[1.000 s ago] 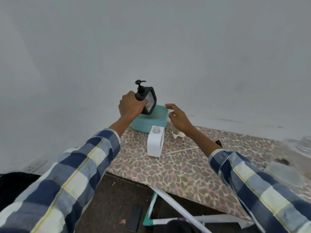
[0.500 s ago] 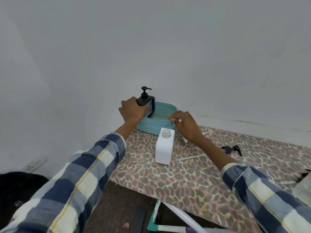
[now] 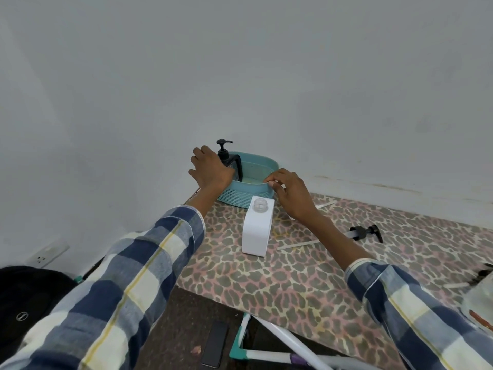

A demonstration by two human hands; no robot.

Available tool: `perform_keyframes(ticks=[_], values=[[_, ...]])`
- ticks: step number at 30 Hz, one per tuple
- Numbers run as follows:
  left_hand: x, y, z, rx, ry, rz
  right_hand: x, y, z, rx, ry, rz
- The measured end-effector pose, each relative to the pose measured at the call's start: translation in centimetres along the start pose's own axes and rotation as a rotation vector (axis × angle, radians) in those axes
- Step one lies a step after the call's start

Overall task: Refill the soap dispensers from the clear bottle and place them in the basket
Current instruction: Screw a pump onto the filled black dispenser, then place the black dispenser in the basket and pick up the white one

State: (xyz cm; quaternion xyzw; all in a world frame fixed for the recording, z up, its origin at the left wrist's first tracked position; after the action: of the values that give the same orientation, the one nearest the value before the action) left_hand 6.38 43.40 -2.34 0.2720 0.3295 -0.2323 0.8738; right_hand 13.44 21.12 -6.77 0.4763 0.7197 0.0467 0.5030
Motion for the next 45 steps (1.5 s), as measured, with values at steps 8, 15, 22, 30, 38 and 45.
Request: perform_keyframes(ticks=[8, 15, 22, 30, 38, 45], values=[[1.8, 1.7, -0.3, -0.161, 0.066, -0.188, 0.1, 0.0, -0.1, -0.031, -0.007, -0.005], [1.9, 1.2, 0.5, -0.076, 0.191, -0.157, 0.6, 0.0, 0.1, -0.039, -0.006, -0.003], [2.1, 1.0, 1.0, -0.042, 0.245, -0.176, 0.6, -0.2, 0.1, -0.020, -0.022, -0.022], [1.6, -0.2, 0.3, -0.193, -0.005, -0.240, -1.7, -0.8, -1.5, -0.023, -0.115, -0.177], [-1.5, -5.9, 1.8, 0.099, -0.102, 0.112, -3.5, -5.2, -2.1, 0.024, -0.068, -0.062], [-5.0, -13.5, 3.6, 0.354, -0.314, 0.112, -5.2, -9.3, -2.7, 0.112, -0.050, -0.052]])
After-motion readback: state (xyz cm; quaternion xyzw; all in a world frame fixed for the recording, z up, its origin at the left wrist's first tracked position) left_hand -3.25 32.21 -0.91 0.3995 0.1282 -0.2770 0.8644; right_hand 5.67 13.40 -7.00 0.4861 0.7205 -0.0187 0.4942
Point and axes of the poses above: each hand's wrist, its own y-axis towards the middle knuckle, its own x-axis out of the palm, z = x × y, the point moved 6 cm from there along y, towards the middle knuckle, and after that the axes turned 10 degrees about -y, right-handed, at the moved point
